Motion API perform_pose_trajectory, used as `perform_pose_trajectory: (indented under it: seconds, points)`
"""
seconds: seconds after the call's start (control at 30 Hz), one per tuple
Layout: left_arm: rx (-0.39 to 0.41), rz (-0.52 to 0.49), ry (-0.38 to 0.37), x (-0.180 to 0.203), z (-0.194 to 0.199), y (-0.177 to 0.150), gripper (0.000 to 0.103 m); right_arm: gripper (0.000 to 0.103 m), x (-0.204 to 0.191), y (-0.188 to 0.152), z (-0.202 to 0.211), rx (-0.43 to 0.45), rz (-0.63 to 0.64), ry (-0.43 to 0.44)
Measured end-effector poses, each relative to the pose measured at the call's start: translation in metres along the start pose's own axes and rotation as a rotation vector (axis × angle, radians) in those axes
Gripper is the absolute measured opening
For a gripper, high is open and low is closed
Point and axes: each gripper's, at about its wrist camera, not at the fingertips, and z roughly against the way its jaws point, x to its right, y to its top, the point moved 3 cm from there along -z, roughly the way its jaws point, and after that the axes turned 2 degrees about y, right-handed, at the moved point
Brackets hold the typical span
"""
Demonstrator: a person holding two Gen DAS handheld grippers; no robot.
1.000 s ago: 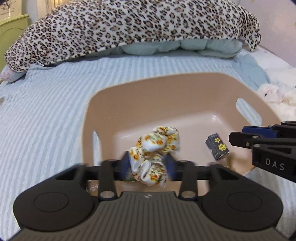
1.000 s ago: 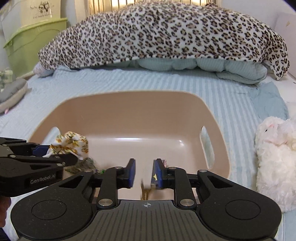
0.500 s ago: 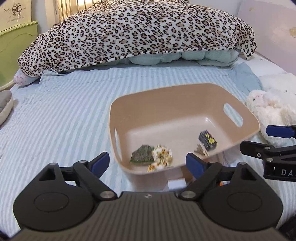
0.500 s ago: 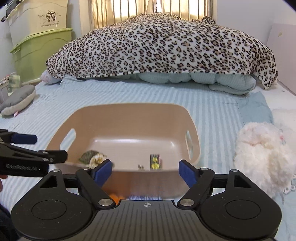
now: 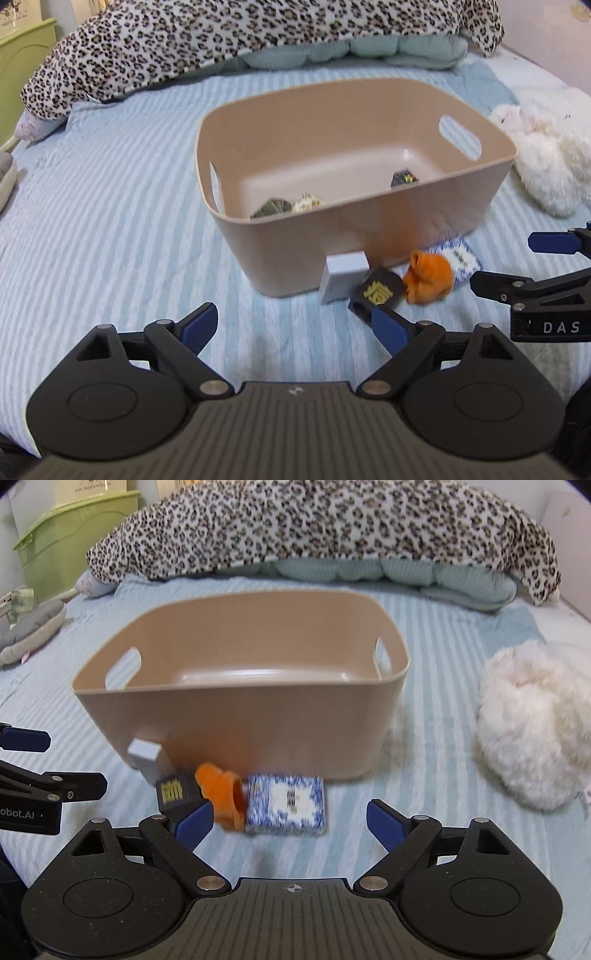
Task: Organize objects
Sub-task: 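Grasp the small white box with the left gripper while the right grasps the orange plush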
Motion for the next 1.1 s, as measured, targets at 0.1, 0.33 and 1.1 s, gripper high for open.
perform_pose_trajectory:
  seconds: [0.1,0.33,1.1]
  points:
    - [-0.019,-0.002,0.002,0.001,-0.011,-0.003,0.091,0.091,-0.002,-0.006,-0.008,-0.021,0.004,0.008]
    - [-0.037,0.032,-0.030,0.009,-0.031,-0.008,0.091,0.090,-0.008,-0.010,-0.028,-0.045,0.034,0.015]
    - [0.022,0.255,-0.037,-0.008,-0.055,0.008,0.074,0.064,-0.020,-0.002,-0.056,-0.020,0.075,0.081]
